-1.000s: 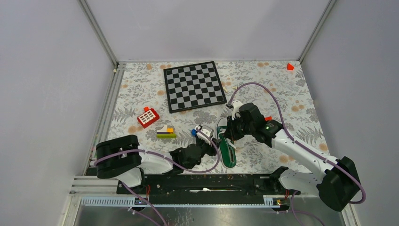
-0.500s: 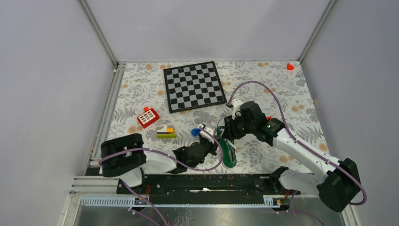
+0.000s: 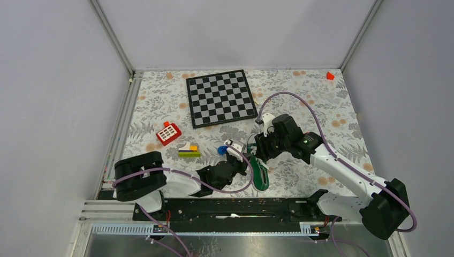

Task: Tie the shoes
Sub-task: Wrap the shoelace around the shoelace.

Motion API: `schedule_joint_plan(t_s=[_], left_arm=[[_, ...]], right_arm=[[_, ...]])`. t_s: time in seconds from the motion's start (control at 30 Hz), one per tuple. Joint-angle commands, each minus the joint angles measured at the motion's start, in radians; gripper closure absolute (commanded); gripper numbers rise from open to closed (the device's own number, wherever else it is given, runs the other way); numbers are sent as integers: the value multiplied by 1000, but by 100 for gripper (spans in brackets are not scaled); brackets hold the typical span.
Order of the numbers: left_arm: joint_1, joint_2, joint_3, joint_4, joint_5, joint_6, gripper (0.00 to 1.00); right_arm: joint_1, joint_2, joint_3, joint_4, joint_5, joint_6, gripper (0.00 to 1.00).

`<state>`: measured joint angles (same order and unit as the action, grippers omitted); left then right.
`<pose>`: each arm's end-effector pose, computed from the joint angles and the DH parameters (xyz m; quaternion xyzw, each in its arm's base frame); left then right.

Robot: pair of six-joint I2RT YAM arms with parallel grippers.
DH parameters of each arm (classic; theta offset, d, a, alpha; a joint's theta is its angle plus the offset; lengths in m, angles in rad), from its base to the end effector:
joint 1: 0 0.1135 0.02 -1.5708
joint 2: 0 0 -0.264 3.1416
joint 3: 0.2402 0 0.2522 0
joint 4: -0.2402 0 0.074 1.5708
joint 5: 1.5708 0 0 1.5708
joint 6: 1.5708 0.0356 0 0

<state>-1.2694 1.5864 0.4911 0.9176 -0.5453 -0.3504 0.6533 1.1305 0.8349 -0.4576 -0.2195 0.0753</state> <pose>0.1044 -0.2737 0.1687 0.1728 0.7387 -0.3050 0.5757 0.1848 0.1512 0.2640 -0.3017 0.8618 0.2347 0.3334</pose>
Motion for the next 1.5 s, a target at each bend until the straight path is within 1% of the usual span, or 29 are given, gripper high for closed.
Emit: schedule_joint_plan(t_s=[0.0,0.2,0.33,0.47,0.7,0.8,0.83,0.93,1.13,1.2,1.23,1.27,1.37,1.4,1.43,1.47], left_arm=[[9,-5,7,71,0,-18,100],[12,-5,4,75,0,-19,100],[15,-7,0,77,4,-19,100],[16,-8,0,79,4,-20,100],[18,-10,-5,78,5,-19,100],[19,-12,-7,78,3,-19,100],[19,-13,-9,77,-1,-19,100],[22,-17,-17,81,-7,-22,100],[24,-21,-31,90,-8,-25,100],[25,-22,-33,94,-9,-28,100],[25,-23,-34,96,-9,-27,100],[25,-23,-35,96,-7,-27,100],[25,-20,-36,98,-1,-27,100],[25,-20,-36,99,1,-27,100],[25,-20,-36,99,5,-27,100],[25,-18,-34,100,9,-27,100]], right_arm=[[-6,9,32,1,-8,-61,48],[-6,2,7,70,-3,-100,52],[-7,22,9,96,-18,-102,56],[-6,46,15,89,-20,-110,57],[-6,42,4,87,-13,-112,57],[-7,43,7,82,-9,-113,62],[-6,45,5,81,-9,-113,62],[-7,40,-6,83,-7,-111,57],[-6,36,-12,95,-1,-108,57],[-6,42,-9,95,-7,-107,61],[-6,44,-8,97,-8,-107,65],[-6,47,-6,97,-9,-108,70],[-7,44,-2,103,-15,-106,92],[-6,40,0,107,-24,-107,96],[-6,37,1,109,-31,-106,100],[-6,34,3,109,-41,-104,100]])
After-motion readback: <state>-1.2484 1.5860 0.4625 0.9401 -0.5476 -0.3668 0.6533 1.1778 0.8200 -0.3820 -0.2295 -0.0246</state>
